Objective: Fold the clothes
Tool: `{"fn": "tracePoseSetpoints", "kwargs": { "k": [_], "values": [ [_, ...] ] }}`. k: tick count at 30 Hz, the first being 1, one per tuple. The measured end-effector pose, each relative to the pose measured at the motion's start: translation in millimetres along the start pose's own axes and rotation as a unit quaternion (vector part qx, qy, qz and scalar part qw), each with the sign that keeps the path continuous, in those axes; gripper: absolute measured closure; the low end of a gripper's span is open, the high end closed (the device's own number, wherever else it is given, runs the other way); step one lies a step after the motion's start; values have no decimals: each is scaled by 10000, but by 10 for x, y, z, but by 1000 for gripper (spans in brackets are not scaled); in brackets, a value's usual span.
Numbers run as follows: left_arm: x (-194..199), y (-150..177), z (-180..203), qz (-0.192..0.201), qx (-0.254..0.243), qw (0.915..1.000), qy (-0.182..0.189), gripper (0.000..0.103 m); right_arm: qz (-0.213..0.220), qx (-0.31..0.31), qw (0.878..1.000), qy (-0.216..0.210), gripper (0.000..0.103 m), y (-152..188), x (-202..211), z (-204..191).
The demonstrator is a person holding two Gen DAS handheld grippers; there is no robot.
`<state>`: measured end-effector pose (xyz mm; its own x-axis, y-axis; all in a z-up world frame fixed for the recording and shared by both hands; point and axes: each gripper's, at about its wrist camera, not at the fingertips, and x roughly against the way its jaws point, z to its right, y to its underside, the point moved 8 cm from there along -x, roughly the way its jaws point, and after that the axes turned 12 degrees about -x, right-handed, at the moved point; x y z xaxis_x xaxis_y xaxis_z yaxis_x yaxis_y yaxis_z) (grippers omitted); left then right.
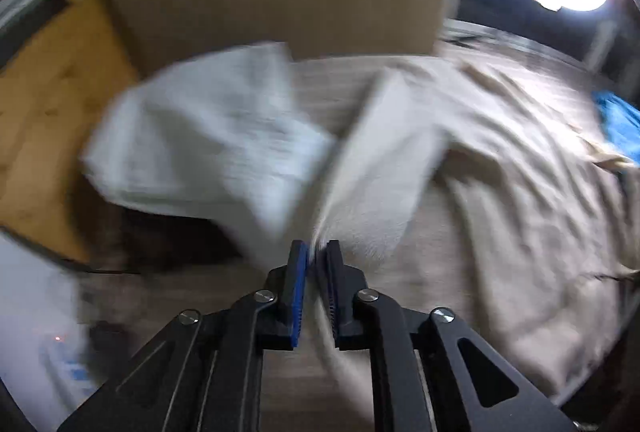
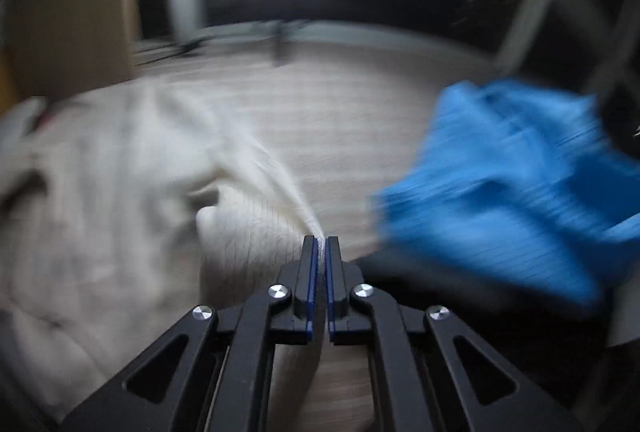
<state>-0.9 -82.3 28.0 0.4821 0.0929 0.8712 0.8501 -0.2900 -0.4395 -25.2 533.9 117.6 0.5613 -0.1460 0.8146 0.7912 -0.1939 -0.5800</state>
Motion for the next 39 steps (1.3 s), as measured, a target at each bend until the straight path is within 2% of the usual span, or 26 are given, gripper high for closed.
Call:
{"fn": "tracePoseSetpoints", "kwargs": {
  "k": [1,3,4,5,6,7,10,11,14,17,19,20,21,22,23,24,25,27,29,32,33,36,37,38,39],
  "values": [
    [22,21,-122,-64,29,9999,-155,94,-209,-72,9997,-63,95,-6,-15,34],
    [144,118,27,30,-127,9998,141,92,-437,-356,9971,-518,91,57,63,9],
    [209,170,119,86,-215,9992,316,85,-441,-397,9944,-879,87,100,183,-56],
    [276,222,211,143,-302,9982,490,80,-537,-296,9915,-1144,73,198,229,-209],
    [344,274,302,199,-389,9968,664,69,-639,-186,9879,-1402,54,299,273,-366],
    [412,327,394,255,-476,9950,838,61,-725,-80,9846,-1586,48,415,253,-549],
    [453,545,1084,175,-887,9809,1723,61,-1008,22,9751,-1973,46,1015,314,-829],
    [386,626,1373,75,-1010,9738,2038,61,-1140,38,9719,-2058,46,1210,305,-895],
    [129,735,1940,-249,-1311,9630,2340,61,-1397,16,9678,-2094,46,1672,201,-1066],
    [-87,784,2116,-550,-1201,9607,2442,61,-1651,-46,9634,-2110,46,1875,89,-1142],
    [-202,800,2193,-680,-1063,9575,2594,66,-1698,-41,9640,-2048,46,1971,46,-1132],
    [-215,783,2218,-638,-952,9548,2743,72,-1712,-41,9630,-2081,46,2011,26,-1149],
    [-207,762,2247,-587,-890,9520,2871,96,-1725,-41,9620,-2117,46,2050,6,-1168],
    [-195,740,2277,-537,-837,9489,2993,97,-1738,-42,9609,-2153,46,2089,-14,-1187],
    [-160,707,2312,-452,-891,9478,3028,97,-1777,-19,9590,-2206,52,2125,-19,-1225],
    [-108,675,2335,-356,-983,9477,3014,98,-1818,6,9570,-2260,84,2161,-23,-1263],
    [-23,632,2336,-265,-1041,9467,3035,98,-1800,38,9563,-2302,101,2150,-5,-1302],
    [162,531,2251,-78,-1058,9451,3091,98,-1756,104,9551,-2385,99,2122,34,-1380],
    [468,431,2002,193,-1031,9478,3010,98,-1551,126,9548,-2531,99,1951,243,-1408],
    [785,438,1605,383,-1024,9523,2849,98,-1144,165,9539,-2769,100,1653,670,-1403],
    [745,523,1547,234,-1083,9552,2745,98,-1082,222,9518,-2862,100,1596,791,-1409],
    [490,827,1416,-386,-1263,9613,2417,100,-1559,905,9423,-2822,99,1776,842,-1458],
    [371,913,1377,-637,-1269,9621,2326,100,-1579,1130,9464,-2580,97,1833,798,-1432],
    [290,874,1303,-665,-1214,9650,2226,100,-1606,1202,9540,-2228,89,1848,701,-1382],
    [217,811,1222,-651,-1148,9683,2123,100,-1629,1019,9569,-2178,81,1792,621,-1326]
  ]
}}
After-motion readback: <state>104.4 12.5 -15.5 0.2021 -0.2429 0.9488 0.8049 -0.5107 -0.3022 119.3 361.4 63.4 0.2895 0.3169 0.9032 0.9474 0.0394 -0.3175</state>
